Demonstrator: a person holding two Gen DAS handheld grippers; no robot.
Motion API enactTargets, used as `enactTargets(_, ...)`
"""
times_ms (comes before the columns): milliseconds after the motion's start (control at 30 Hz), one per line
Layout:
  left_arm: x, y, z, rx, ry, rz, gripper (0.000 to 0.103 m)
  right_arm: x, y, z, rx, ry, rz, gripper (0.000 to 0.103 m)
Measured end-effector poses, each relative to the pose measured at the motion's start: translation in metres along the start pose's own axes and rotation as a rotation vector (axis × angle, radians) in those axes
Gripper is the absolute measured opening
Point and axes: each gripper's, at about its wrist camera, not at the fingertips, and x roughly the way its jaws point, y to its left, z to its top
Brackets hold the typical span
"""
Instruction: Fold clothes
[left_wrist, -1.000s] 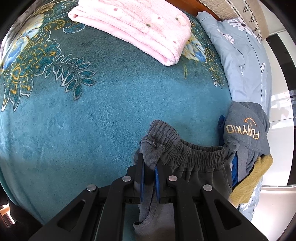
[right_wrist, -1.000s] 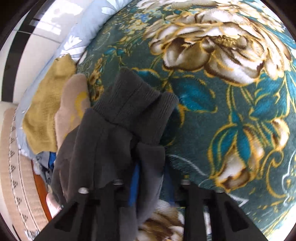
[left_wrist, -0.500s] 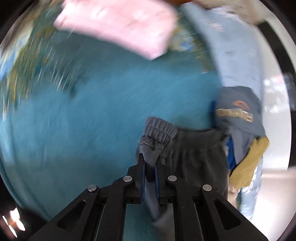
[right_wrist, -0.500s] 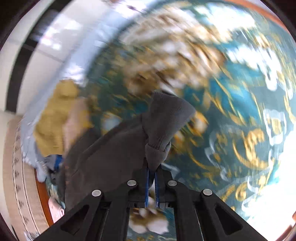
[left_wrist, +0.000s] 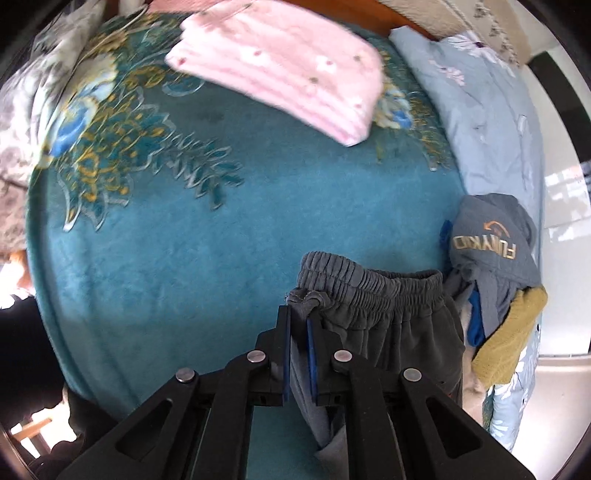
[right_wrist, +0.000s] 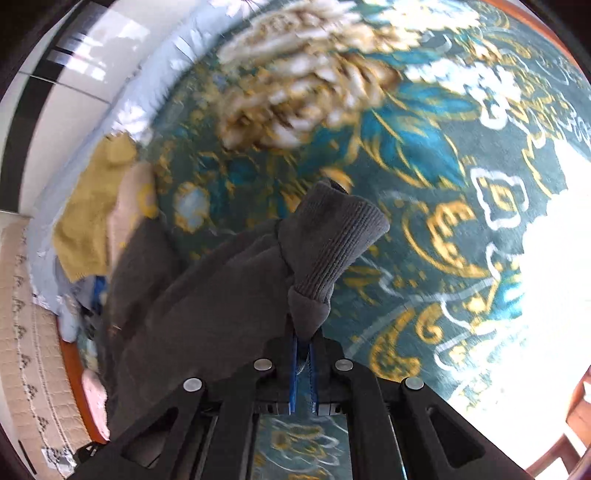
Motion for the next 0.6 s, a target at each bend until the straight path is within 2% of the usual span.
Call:
enactTargets(67, 0.001, 0.010, 0.001, -0.021, 0.029, 0.029, 0.007, 0.019, -0.010, -0.011, 0.016, 0.045, -0.059, 0.005)
enactTargets(100, -0.001, 0.012, 0.003, -0.024, 0.008, 0.055, 0.002, 0.029, -0.016, -0.015, 0.030, 0.066, -0.083, 0.005)
enactTargets(167, -0.006, 0.017, 0.006, -0.024, -0.028, 0.098, 0.002, 0.030, -0.013, -0.013, 0.015, 0.078, -0.095, 0.005)
enactTargets(233, -0.006, 0.017, 0.007, 0.012, -0.009, 0.068, 0.002, 0.029, -0.008, -0.010, -0.005, 0.088, -0.103, 0.009)
enactTargets(333, -0.003, 0.023, 0.007, -0.017, 0.014, 0.021, 0.002, 0.028, -0.002, -0.005, -0.035, 0.101, -0.115, 0.009)
enactTargets(367, -0.004, 0.024, 0.007, -0.019, 0.011, 0.003, 0.002, 0.028, 0.001, -0.004, -0.045, 0.106, -0.120, 0.020)
enactTargets(400, -0.005, 0.024, 0.007, -0.020, 0.008, -0.015, 0.002, 0.027, 0.003, -0.002, -0.055, 0.111, -0.124, 0.041)
enactTargets(467, -0.006, 0.024, 0.008, -0.014, 0.000, -0.046, 0.002, 0.011, 0.010, 0.002, -0.049, 0.081, -0.160, 0.058)
enactTargets(567, -0.002, 0.026, 0.010, -0.019, 0.013, -0.053, 0.005, -0.021, 0.034, 0.008, -0.090, -0.037, -0.217, 0.058)
enactTargets(600, 0.002, 0.026, 0.010, -0.021, 0.030, -0.050, 0.011, -0.031, 0.049, 0.012, -0.132, -0.102, -0.205, 0.058)
